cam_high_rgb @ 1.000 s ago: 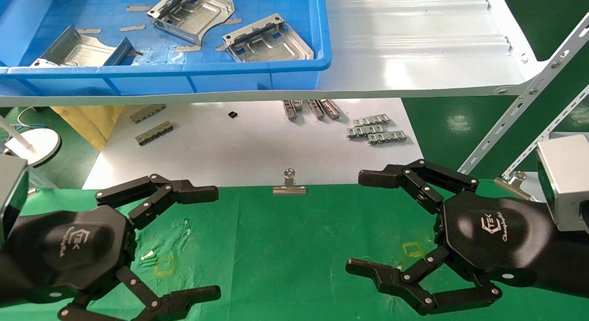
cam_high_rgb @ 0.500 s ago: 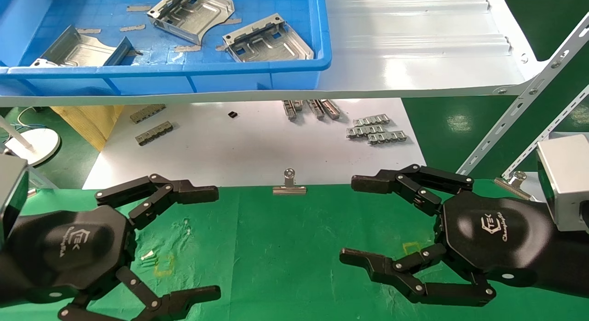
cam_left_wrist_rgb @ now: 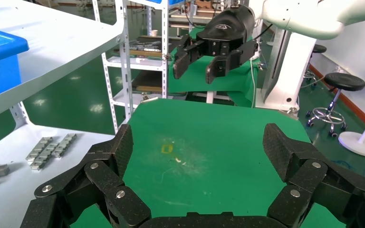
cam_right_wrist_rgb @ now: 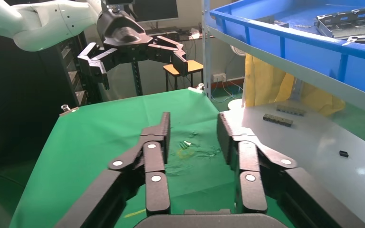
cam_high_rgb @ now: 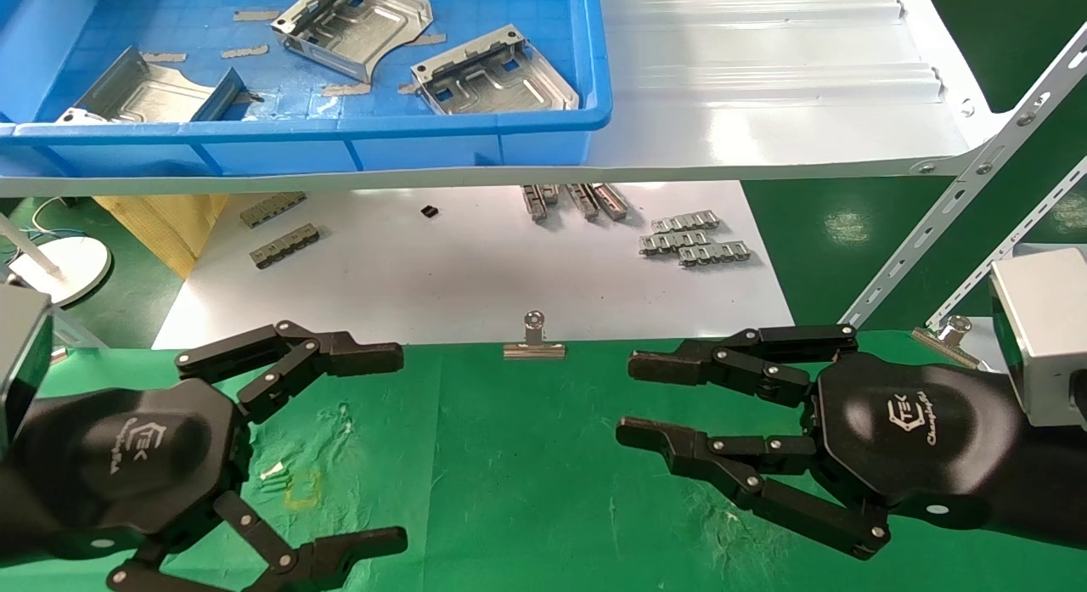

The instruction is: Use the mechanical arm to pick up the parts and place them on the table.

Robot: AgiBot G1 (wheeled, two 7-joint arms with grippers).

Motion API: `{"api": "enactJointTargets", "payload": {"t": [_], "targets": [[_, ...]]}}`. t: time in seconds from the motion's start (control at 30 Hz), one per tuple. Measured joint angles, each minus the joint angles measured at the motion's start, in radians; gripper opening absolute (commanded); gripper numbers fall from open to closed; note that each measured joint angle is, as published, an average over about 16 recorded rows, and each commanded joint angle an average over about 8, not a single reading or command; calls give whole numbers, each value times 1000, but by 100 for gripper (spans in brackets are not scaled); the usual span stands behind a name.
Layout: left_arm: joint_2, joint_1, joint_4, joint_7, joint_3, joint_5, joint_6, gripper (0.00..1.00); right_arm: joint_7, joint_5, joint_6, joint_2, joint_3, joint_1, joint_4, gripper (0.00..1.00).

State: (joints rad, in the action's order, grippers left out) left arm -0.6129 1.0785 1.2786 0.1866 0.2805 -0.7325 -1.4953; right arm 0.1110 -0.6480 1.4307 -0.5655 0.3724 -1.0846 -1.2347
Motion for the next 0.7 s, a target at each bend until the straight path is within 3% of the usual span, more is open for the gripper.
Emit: {"api": "enactJointTargets", "payload": {"t": [0.7], "targets": [[-1,8,0,1,0,-4,4,100,0,0,0,0,0,0,0,0]]}}
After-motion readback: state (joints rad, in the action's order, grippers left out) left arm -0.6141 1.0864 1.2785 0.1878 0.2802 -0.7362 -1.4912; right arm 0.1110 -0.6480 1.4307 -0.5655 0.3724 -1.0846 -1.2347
